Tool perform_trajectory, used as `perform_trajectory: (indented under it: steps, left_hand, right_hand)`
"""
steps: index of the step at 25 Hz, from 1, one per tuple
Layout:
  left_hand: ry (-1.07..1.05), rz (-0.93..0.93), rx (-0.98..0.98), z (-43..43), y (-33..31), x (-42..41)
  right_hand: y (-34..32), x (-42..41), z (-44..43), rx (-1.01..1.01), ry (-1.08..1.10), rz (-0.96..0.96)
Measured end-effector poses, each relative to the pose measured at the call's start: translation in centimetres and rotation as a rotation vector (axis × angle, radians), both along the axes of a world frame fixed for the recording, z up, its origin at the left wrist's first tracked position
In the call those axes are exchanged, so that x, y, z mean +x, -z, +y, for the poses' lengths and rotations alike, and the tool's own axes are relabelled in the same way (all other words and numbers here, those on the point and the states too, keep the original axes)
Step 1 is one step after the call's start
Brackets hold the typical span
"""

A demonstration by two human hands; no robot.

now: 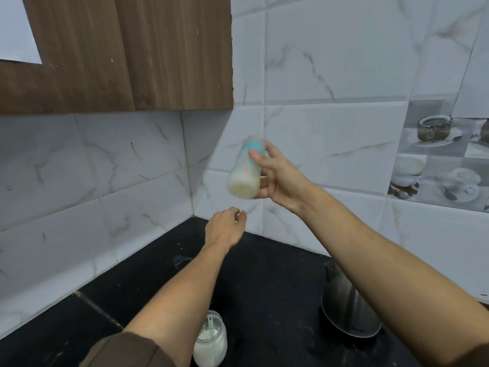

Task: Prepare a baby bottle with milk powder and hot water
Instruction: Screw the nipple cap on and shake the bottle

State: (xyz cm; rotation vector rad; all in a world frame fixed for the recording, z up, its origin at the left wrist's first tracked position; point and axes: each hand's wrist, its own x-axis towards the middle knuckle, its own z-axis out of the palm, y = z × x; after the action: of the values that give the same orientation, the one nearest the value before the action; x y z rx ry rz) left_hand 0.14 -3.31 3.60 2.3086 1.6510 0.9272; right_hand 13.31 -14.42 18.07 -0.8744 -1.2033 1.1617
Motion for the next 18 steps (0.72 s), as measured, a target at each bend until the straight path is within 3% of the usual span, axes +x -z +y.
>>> perform_trajectory:
  steps: [2,6,7,8,11,12,16,18]
  left_hand:
    - [0.008,0.003,0.006,-0.2,-0.2,0.2]
    - [0.008,-0.007,0.015,0.0,0.1,-0.4]
    - [-0.001,-0.002,0.013,0.1,0.1,-0.6]
    - [-0.005,0.002,0.008,0.2,0.1,-0.6]
    - [0.004,0.017,0.005,0.1,0.3,-0.3]
    - [0.011,0.019,0.011,0.0,0.2,-0.1]
    - [0.023,0.007,0.026,0.2,0.0,-0.2]
    - [0.022,0.004,0.028,0.3,-0.3,-0.2]
  right_hand:
    - [0.3,0.1,-0.5,0.084,-0.096,-0.136]
    - [-1.3,1.5,1.2,0.102,0.161,0.462]
    - [-1.4,1.6,1.4,0.095,0.146,0.511]
    - [-1.4,1.6,1.0,0.086,0.116,0.433]
    - [-0.5,0.6,-0.9,0.164,-0.083,-0.103]
    - [-0.3,0.6,-1.0,0.207,-0.097,-0.133]
    - [-1.5,0.4,-0.1,0.239,0.23,0.367]
    - [-1.2,0.2,0.0,0.236,0.203,0.295]
